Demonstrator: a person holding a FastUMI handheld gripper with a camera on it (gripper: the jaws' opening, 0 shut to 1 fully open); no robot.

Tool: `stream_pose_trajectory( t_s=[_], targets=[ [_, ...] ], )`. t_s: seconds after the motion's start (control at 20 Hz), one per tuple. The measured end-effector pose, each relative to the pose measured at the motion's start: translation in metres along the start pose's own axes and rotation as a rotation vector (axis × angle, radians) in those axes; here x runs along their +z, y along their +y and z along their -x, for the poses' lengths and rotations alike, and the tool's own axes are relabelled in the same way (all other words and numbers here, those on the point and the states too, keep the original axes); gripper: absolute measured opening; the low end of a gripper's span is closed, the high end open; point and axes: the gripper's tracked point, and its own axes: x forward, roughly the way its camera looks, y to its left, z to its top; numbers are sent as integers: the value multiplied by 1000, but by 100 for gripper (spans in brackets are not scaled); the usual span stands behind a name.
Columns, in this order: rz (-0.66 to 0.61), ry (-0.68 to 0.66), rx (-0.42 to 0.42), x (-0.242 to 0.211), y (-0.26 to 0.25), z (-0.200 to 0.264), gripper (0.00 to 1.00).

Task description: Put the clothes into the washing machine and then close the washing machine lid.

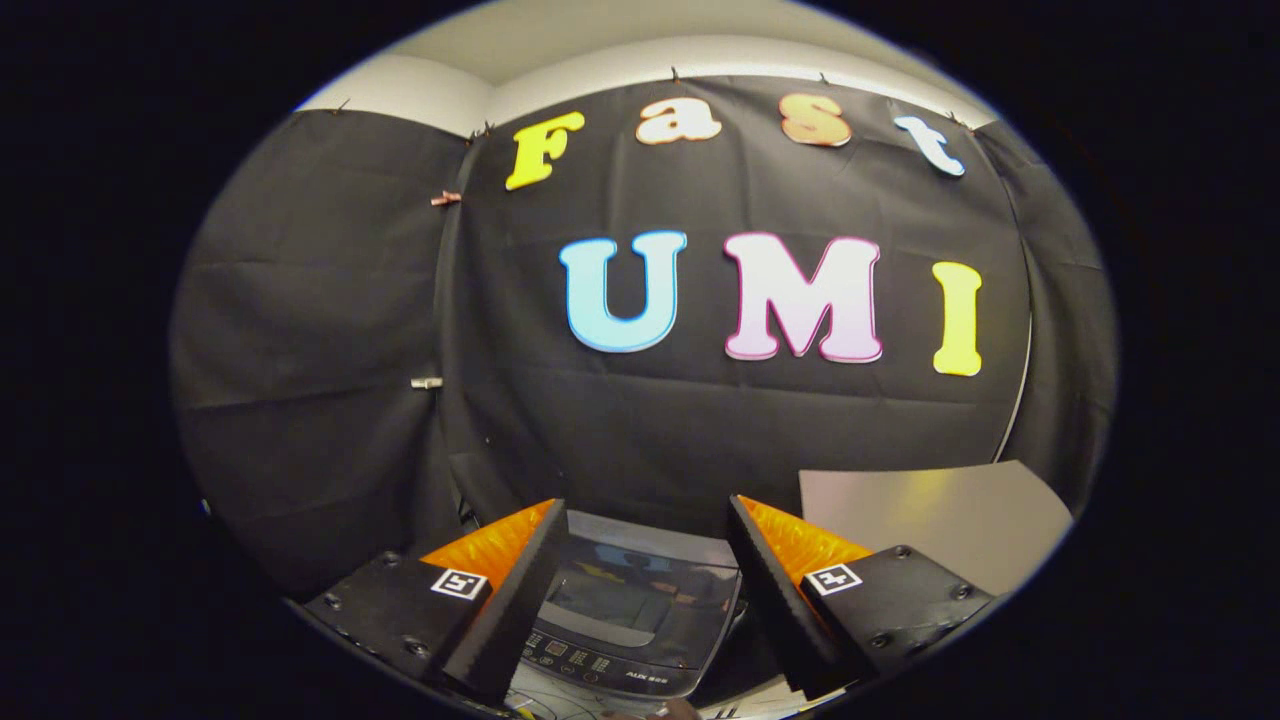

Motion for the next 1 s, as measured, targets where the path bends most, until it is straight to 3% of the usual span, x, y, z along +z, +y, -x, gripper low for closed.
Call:
stream_pose_trajectory(
  t_s=[0.35,0.65,1.0],
  targets=[
    [13,-152,-7,48,-27,96,99],
    [24,-248,-104,61,-70,160,98],
    [31,-259,-222,41,-108,204,98]
  ],
)
